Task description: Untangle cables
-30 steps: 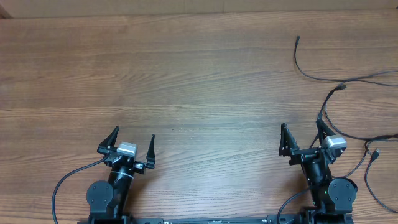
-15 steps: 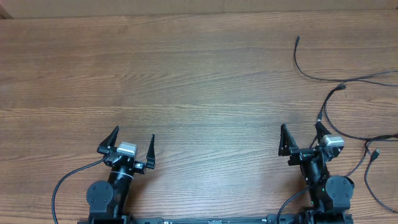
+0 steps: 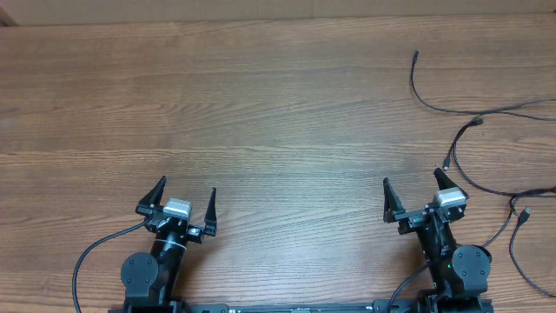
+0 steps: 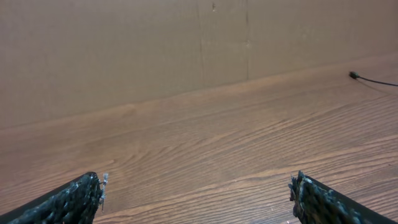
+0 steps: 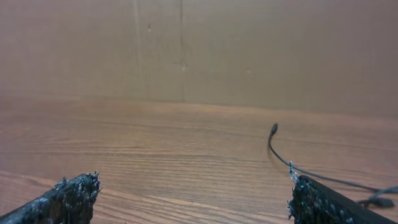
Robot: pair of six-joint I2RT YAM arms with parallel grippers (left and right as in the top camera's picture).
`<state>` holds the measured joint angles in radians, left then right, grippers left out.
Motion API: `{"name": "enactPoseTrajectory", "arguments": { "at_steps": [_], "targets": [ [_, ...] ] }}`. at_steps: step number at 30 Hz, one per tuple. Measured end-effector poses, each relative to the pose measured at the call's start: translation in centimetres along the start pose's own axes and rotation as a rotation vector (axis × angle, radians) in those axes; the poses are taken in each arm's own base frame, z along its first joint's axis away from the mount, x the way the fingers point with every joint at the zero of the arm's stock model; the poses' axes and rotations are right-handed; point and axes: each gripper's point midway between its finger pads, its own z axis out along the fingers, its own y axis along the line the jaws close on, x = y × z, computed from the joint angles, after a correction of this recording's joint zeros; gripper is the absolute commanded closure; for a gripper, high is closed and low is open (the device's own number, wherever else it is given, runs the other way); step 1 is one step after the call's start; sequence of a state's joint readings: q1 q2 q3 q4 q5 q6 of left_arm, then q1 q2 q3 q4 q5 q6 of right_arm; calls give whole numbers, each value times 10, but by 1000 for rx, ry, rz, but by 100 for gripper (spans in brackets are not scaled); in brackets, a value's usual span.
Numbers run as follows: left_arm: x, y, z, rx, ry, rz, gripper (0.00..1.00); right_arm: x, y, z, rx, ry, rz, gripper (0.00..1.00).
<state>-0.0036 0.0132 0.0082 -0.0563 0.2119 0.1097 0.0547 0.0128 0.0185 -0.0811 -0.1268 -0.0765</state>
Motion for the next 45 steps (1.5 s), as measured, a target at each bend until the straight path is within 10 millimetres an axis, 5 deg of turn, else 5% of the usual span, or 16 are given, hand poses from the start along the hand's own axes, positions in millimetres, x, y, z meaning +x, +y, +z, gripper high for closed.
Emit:
{"name": "enactPoseTrajectory", "arguments": {
  "at_steps": [45],
  "targets": [
    [0, 0, 0, 0, 0, 0, 0, -1, 1, 0, -4, -2, -25, 0]
  ]
}}
